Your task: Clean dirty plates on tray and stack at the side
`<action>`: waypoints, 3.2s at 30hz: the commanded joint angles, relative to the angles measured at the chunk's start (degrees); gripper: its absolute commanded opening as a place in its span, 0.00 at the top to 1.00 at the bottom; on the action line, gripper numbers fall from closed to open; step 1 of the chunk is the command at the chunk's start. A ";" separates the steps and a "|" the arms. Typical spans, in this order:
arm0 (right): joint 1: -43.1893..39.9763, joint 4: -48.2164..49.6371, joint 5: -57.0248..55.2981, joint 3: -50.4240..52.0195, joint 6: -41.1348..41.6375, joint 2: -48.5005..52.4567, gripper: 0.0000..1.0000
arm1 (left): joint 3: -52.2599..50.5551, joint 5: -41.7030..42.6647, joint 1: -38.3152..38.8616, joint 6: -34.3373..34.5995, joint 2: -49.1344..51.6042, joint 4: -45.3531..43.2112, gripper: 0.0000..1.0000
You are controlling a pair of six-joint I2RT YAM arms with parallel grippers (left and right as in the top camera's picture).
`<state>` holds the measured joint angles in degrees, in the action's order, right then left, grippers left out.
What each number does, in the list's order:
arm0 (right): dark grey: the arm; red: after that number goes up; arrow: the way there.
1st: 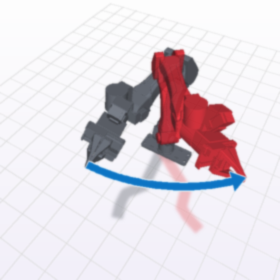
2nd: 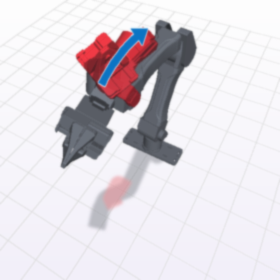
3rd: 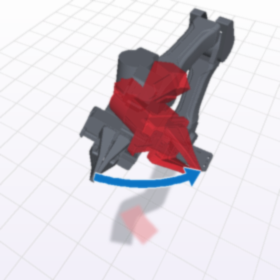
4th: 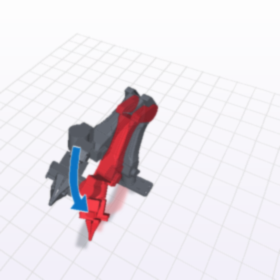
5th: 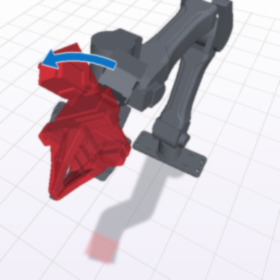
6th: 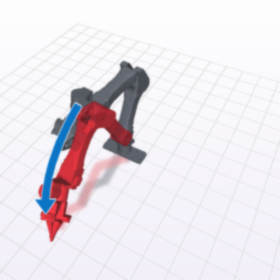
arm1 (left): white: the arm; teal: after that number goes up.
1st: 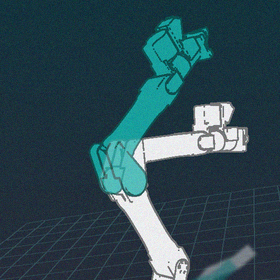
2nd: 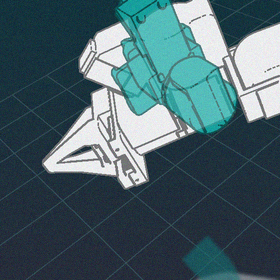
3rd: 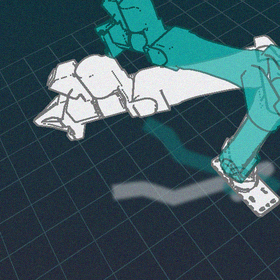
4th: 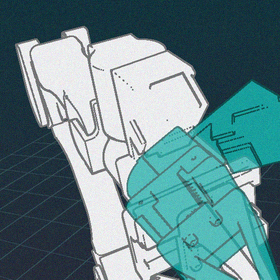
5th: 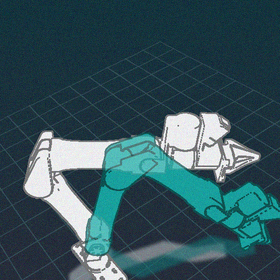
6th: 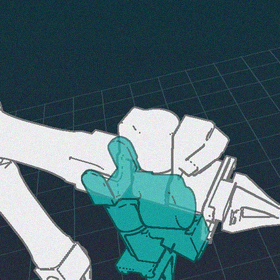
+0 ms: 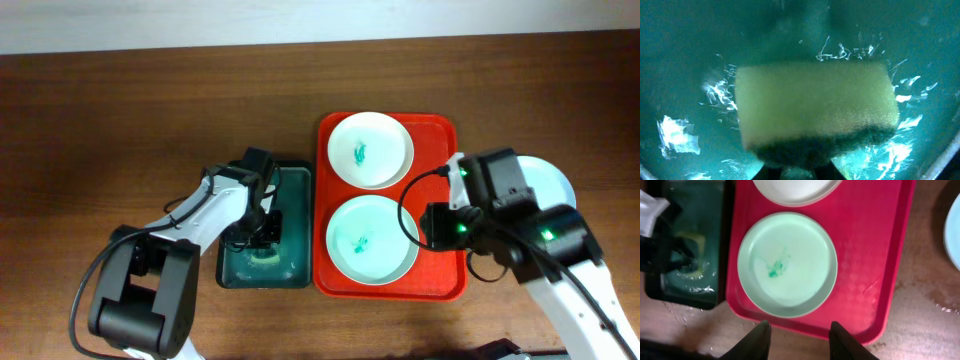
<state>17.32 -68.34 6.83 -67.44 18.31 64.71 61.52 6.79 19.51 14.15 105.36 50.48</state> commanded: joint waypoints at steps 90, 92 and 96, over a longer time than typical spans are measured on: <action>-6.54 -4.98 -2.54 0.26 5.64 4.20 0.57 | 5.14 -8.07 3.74 5.46 -11.85 3.43 1.00; -12.57 -3.87 5.77 0.28 -5.11 8.90 0.57 | 9.18 -8.04 3.74 5.01 -13.94 6.69 1.00; -16.81 -1.92 10.58 0.48 -11.04 20.06 0.57 | 11.80 -6.40 3.76 5.01 -16.81 8.26 1.00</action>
<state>1.61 -71.29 13.19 -67.37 12.49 79.94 71.75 -1.45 23.24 20.34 91.07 58.33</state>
